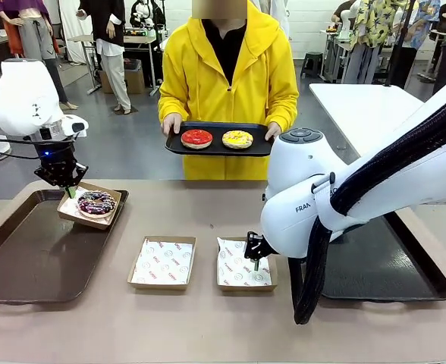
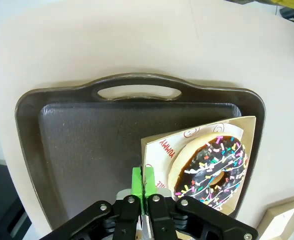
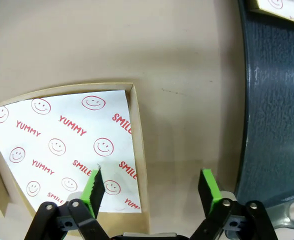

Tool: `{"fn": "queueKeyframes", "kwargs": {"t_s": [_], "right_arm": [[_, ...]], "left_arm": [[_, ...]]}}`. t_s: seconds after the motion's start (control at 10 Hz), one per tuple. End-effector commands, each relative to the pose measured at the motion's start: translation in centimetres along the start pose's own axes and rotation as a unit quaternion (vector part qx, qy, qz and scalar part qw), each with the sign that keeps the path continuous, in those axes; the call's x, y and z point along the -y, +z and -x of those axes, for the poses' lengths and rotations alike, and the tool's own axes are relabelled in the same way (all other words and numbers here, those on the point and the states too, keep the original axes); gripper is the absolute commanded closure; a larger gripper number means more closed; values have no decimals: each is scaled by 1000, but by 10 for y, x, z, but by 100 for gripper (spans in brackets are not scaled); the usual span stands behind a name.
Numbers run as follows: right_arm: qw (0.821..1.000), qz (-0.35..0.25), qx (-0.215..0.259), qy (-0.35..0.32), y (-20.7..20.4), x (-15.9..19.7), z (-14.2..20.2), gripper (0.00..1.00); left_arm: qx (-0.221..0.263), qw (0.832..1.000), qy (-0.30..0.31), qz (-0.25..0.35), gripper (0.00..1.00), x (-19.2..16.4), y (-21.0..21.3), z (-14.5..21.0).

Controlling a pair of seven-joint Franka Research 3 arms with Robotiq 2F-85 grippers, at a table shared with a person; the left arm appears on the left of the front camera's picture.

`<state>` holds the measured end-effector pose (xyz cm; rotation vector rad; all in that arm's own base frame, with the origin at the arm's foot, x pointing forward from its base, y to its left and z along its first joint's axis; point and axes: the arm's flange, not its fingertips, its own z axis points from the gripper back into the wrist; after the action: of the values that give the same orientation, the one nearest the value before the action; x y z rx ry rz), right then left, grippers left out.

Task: Individually package the donuts and arrange them on the tray.
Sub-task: Place the picked Paper togo box on the Handle tray while simultaneously picking up another Paper togo box from the table with the other hand.

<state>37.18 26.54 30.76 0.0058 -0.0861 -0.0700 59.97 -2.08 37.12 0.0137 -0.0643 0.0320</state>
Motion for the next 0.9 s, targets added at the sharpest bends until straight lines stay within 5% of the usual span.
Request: {"fn": "queueKeyframes", "kwargs": {"t_s": [0.0, 0.1, 0.2, 0.3, 0.5, 0.6, 0.8], "right_arm": [[1000, 6, 8, 1, -3, -7, -3, 59], [1000, 4, 9, 1, -2, -7, -3, 69], [1000, 4, 10, 1, -3, -8, -3, 100], [1000, 4, 11, 1, -3, -8, -3, 100], [1000, 5, 16, 1, -2, -9, -2, 97], [1000, 5, 17, 0, -3, -9, -2, 100], [1000, 5, 17, 0, -3, -10, -1, 100]], "left_arm": [[14, 1000, -15, -6, 99, 5, -1, -3], [13, 1000, -21, -4, 48, 5, -1, -3], [13, 1000, -24, -3, 39, 5, -1, -2], [15, 1000, -25, -2, 0, 4, 0, -1], [16, 1000, -25, -3, 0, 3, 1, 1], [15, 1000, -25, -2, 16, 3, 1, 1], [14, 1000, -25, -1, 0, 3, 1, 2]]}}
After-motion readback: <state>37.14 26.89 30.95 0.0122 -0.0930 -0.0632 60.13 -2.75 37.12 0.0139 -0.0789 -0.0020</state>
